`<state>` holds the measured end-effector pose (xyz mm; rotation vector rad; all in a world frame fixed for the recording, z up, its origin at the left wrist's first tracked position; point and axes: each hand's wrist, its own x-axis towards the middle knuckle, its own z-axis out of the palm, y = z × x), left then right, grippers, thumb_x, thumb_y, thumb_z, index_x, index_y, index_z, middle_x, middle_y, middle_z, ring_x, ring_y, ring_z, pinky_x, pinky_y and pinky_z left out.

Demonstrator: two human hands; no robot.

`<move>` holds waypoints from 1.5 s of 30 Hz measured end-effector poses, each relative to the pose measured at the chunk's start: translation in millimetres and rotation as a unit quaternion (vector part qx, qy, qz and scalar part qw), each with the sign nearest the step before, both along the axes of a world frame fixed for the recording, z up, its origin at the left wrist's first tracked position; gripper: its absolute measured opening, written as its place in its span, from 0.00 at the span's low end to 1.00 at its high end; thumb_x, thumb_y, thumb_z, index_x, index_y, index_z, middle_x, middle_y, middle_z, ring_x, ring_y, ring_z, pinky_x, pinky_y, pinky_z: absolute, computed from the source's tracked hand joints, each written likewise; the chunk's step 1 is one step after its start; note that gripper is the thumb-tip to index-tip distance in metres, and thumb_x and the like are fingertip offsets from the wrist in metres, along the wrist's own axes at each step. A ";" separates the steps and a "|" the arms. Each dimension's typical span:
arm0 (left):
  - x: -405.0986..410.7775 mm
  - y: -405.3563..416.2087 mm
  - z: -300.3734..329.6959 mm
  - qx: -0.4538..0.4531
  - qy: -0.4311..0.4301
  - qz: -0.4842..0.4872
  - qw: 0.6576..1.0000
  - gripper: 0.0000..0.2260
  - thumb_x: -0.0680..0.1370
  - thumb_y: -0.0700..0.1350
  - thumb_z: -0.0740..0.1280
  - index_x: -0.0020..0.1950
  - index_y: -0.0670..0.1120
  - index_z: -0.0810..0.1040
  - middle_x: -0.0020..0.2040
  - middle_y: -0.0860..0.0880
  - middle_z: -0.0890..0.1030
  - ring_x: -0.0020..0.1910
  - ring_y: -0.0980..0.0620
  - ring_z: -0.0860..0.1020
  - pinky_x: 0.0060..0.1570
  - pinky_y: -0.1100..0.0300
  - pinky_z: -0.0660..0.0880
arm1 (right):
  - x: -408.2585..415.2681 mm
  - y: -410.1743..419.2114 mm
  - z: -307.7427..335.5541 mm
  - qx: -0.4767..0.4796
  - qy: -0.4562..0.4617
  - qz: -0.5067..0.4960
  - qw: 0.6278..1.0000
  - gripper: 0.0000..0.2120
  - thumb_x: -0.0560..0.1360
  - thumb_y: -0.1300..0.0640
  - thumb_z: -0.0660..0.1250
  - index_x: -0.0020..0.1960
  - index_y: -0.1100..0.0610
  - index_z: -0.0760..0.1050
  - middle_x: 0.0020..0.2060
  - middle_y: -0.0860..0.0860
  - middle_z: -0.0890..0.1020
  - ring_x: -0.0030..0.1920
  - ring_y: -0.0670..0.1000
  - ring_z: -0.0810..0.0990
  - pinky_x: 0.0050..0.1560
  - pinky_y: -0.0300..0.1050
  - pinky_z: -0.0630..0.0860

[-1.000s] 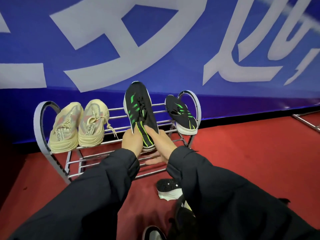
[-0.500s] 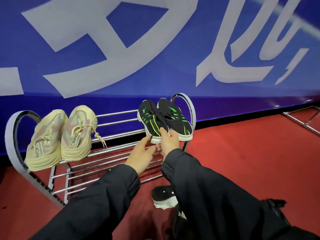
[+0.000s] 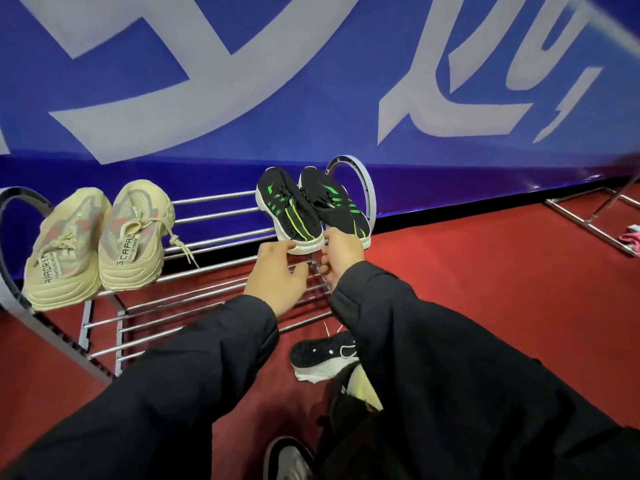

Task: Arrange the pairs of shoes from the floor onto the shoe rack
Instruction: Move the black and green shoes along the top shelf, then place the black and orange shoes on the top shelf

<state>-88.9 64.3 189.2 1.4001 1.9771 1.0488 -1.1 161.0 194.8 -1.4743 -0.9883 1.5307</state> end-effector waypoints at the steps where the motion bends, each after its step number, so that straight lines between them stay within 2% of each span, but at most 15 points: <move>1: 0.2 1.1 4.2 -0.005 0.024 -0.005 1.000 0.18 0.79 0.45 0.65 0.69 0.47 0.73 0.65 0.46 0.74 0.49 0.49 0.80 0.54 0.57 0.74 | 10.8 -3.1 6.8 -0.015 0.014 0.045 0.999 0.04 0.74 0.56 0.64 0.45 0.57 0.74 0.32 0.51 0.74 0.25 0.48 0.70 0.29 0.41 0.70; 5: 17.1 4.5 18.8 -0.057 0.016 -0.050 0.997 0.13 0.80 0.46 0.64 0.63 0.47 0.76 0.48 0.51 0.79 0.46 0.49 0.78 0.48 0.60 0.69 | 67.4 -6.5 -2.0 -0.045 0.011 0.077 0.996 0.08 0.78 0.59 0.62 0.40 0.55 0.72 0.28 0.49 0.71 0.23 0.45 0.65 0.24 0.36 0.62; 11: 55.0 -23.2 -51.6 -0.108 -0.072 -0.088 0.988 0.06 0.78 0.43 0.64 0.54 0.51 0.78 0.46 0.48 0.83 0.40 0.48 0.80 0.47 0.57 0.76 | 133.4 -30.7 -125.1 -0.128 -0.116 0.089 0.981 0.10 0.80 0.60 0.60 0.40 0.56 0.71 0.23 0.51 0.74 0.18 0.46 0.68 0.21 0.33 0.62; 14: 59.6 -43.8 -91.6 -0.151 -0.076 -0.096 0.981 0.06 0.77 0.45 0.64 0.52 0.52 0.78 0.41 0.52 0.82 0.43 0.45 0.82 0.49 0.54 0.79 | 158.4 -61.7 -198.2 -0.110 -0.320 0.213 0.917 0.04 0.75 0.54 0.66 0.46 0.55 0.76 0.41 0.57 0.79 0.34 0.51 0.75 0.35 0.41 0.72; 16: 58.4 -52.1 -110.0 -0.165 -0.103 -0.105 0.975 0.04 0.74 0.49 0.64 0.47 0.56 0.76 0.38 0.54 0.80 0.47 0.42 0.83 0.53 0.47 0.80 | 169.8 -88.1 -234.5 -0.111 -0.397 0.328 0.850 0.25 0.66 0.44 0.72 0.61 0.51 0.76 0.53 0.55 0.82 0.49 0.54 0.81 0.55 0.45 0.77; 18: 55.4 -53.9 -119.5 -0.170 -0.122 -0.107 0.972 0.04 0.73 0.50 0.64 0.46 0.57 0.75 0.34 0.53 0.77 0.49 0.41 0.83 0.55 0.45 0.79 | 176.0 -108.8 -255.3 -0.081 -0.447 0.387 0.802 0.43 0.59 0.36 0.73 0.71 0.47 0.69 0.61 0.55 0.80 0.59 0.58 0.80 0.64 0.51 0.75; 21: 55.3 -51.8 -124.1 -0.187 -0.123 -0.104 0.969 0.05 0.77 0.46 0.63 0.50 0.53 0.76 0.37 0.48 0.77 0.48 0.41 0.82 0.55 0.48 0.79 | 180.7 -116.9 -238.3 -0.004 -0.464 0.379 0.801 0.27 0.68 0.40 0.74 0.64 0.48 0.75 0.54 0.54 0.80 0.53 0.56 0.80 0.58 0.48 0.76; 23: 57.9 -49.9 -127.2 -0.210 -0.109 -0.111 0.965 0.07 0.79 0.43 0.62 0.55 0.48 0.77 0.40 0.49 0.78 0.44 0.42 0.79 0.49 0.54 0.76 | 184.0 -107.7 -223.6 0.056 -0.430 0.334 0.837 0.11 0.74 0.46 0.73 0.53 0.49 0.79 0.45 0.52 0.82 0.46 0.54 0.80 0.51 0.46 0.75; 28: 75.6 -60.8 -129.8 -0.283 -0.133 -0.214 0.925 0.17 0.76 0.51 0.73 0.61 0.49 0.72 0.54 0.51 0.80 0.49 0.51 0.80 0.44 0.69 0.71 | 190.4 -80.5 -172.2 0.101 -0.247 0.097 0.959 0.22 0.74 0.42 0.70 0.60 0.56 0.82 0.53 0.50 0.86 0.53 0.48 0.83 0.62 0.50 0.77; 31: 79.5 -69.4 -139.3 -0.277 -0.186 -0.307 0.891 0.29 0.65 0.56 0.81 0.60 0.51 0.73 0.48 0.62 0.85 0.48 0.65 0.82 0.54 0.72 0.74 | 181.9 -84.1 -144.4 0.104 -0.132 -0.007 0.986 0.13 0.79 0.53 0.68 0.59 0.61 0.82 0.47 0.52 0.85 0.43 0.41 0.81 0.49 0.39 0.77; 34: 78.3 -67.8 -146.3 -0.251 -0.183 -0.219 0.925 0.19 0.74 0.35 0.74 0.61 0.46 0.71 0.41 0.58 0.81 0.36 0.66 0.79 0.38 0.79 0.72 | 176.5 -93.0 -152.2 0.080 -0.063 -0.058 0.993 0.08 0.80 0.50 0.67 0.51 0.53 0.82 0.42 0.53 0.83 0.38 0.47 0.80 0.39 0.41 0.77; 36: 76.7 -68.3 -152.5 -0.250 -0.192 -0.194 0.929 0.18 0.76 0.31 0.70 0.63 0.44 0.72 0.42 0.52 0.81 0.34 0.63 0.81 0.32 0.77 0.72 | 185.0 -95.9 -161.8 -0.017 0.043 -0.086 0.995 0.09 0.81 0.48 0.63 0.51 0.51 0.78 0.37 0.52 0.78 0.30 0.47 0.77 0.30 0.41 0.73; 39: 77.9 -70.4 -161.0 -0.255 -0.205 -0.195 0.924 0.19 0.77 0.32 0.69 0.66 0.42 0.73 0.52 0.44 0.84 0.44 0.56 0.81 0.38 0.74 0.75 | 212.7 -92.3 -180.3 -0.110 0.080 -0.168 0.976 0.10 0.82 0.51 0.60 0.56 0.57 0.73 0.32 0.51 0.69 0.20 0.45 0.65 0.23 0.36 0.62; 42: 86.1 -67.4 -159.4 -0.256 -0.240 -0.205 0.914 0.19 0.78 0.33 0.69 0.68 0.42 0.74 0.57 0.42 0.84 0.48 0.53 0.82 0.49 0.67 0.79 | 265.1 -86.1 -202.1 -0.124 0.015 -0.262 0.957 0.13 0.79 0.50 0.64 0.49 0.62 0.74 0.34 0.58 0.77 0.25 0.52 0.74 0.30 0.44 0.74; 45: 97.1 -62.9 -156.0 -0.236 -0.268 -0.218 0.908 0.19 0.78 0.36 0.69 0.69 0.44 0.74 0.56 0.45 0.85 0.54 0.49 0.84 0.64 0.47 0.77 | 346.4 -72.6 -246.2 -0.166 -0.084 -0.354 0.917 0.29 0.70 0.36 0.67 0.48 0.64 0.77 0.38 0.58 0.80 0.38 0.58 0.82 0.47 0.55 0.83</move>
